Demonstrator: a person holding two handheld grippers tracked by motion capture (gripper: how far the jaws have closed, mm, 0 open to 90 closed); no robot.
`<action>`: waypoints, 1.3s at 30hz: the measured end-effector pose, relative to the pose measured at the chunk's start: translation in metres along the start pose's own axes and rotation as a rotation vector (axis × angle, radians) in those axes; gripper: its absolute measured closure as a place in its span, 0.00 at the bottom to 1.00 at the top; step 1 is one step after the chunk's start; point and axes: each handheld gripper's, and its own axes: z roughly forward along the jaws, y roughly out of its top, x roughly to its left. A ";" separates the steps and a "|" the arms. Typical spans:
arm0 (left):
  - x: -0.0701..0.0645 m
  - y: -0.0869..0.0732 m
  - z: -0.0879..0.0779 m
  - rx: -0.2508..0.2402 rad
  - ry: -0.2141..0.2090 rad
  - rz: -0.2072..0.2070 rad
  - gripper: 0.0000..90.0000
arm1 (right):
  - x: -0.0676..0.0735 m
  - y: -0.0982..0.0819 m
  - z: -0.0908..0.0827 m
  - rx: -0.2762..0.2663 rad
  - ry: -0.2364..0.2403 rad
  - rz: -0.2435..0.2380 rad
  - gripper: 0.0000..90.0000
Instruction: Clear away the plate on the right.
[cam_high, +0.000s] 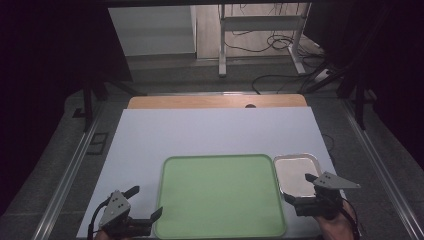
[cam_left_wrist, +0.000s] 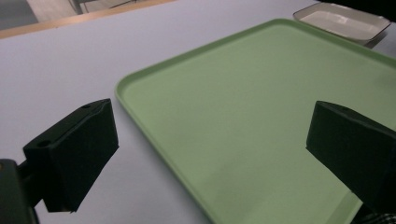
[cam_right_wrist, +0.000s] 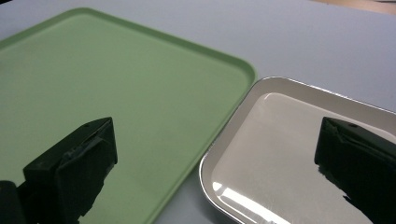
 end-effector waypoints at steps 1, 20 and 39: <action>-0.001 0.000 0.000 0.001 0.005 0.010 0.02 | 0.000 0.000 0.000 -0.005 0.002 0.002 0.00; -0.002 0.001 -0.006 -0.017 0.044 -0.009 0.02 | 0.001 0.000 0.005 0.011 0.014 0.017 0.00; -0.001 0.000 -0.006 -0.024 0.046 -0.005 0.02 | -0.007 0.002 0.002 0.026 -0.039 0.011 0.00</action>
